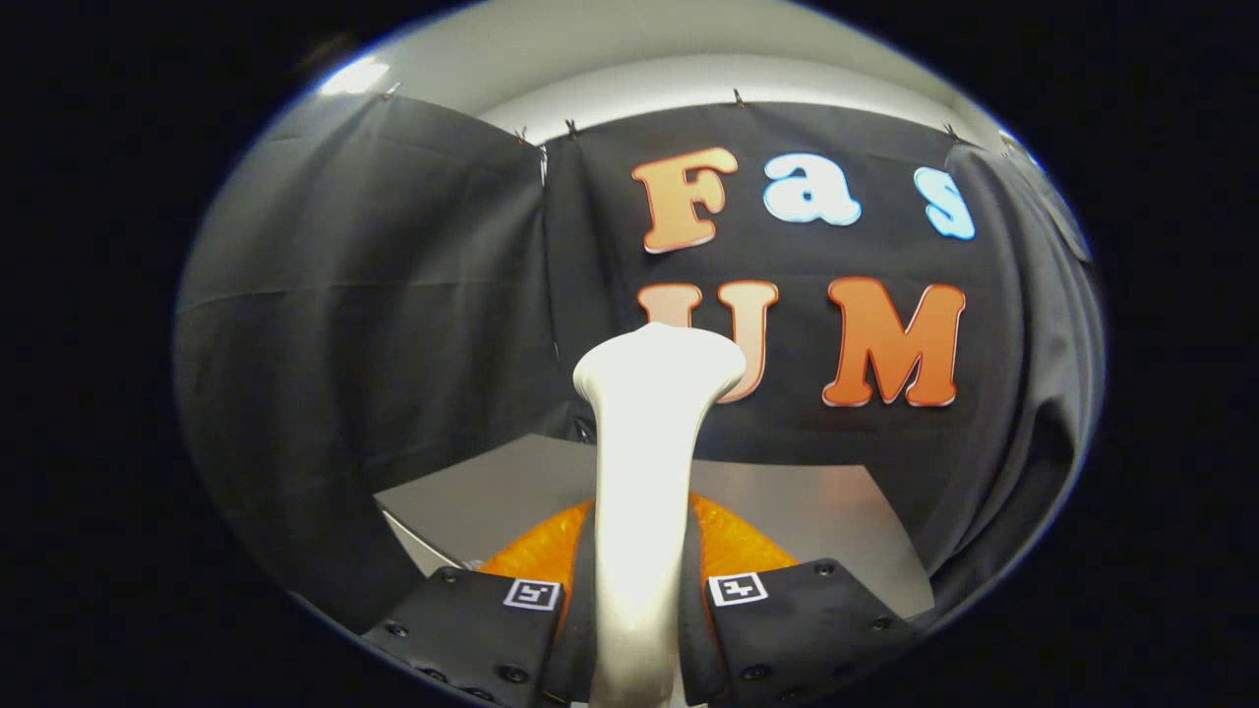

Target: Iron the clothes twice with a garment steamer, once on the left side and once on the right side.

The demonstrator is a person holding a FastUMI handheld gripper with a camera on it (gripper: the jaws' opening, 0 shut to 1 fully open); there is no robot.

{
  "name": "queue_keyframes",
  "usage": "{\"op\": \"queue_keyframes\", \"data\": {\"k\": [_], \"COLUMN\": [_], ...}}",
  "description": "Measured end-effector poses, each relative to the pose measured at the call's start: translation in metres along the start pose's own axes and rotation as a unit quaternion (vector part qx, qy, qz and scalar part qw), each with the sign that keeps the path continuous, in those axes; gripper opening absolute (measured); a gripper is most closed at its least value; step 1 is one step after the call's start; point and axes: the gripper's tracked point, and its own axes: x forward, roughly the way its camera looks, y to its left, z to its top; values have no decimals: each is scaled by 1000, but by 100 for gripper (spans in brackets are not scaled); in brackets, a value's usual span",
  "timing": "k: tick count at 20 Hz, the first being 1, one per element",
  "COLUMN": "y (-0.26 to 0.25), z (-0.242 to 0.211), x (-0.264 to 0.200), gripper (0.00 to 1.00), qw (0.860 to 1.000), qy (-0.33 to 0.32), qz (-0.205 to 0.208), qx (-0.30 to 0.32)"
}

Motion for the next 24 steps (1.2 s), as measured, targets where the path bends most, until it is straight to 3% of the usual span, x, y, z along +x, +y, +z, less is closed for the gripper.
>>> {"op": "queue_keyframes", "data": {"k": [11,24], "y": [-17,-198], "z": [81,88], "x": [-175,-313], "gripper": [41,41], "qw": [994,989], "qy": [-92,-141], "qz": [51,-36], "qx": [-31,-5]}}
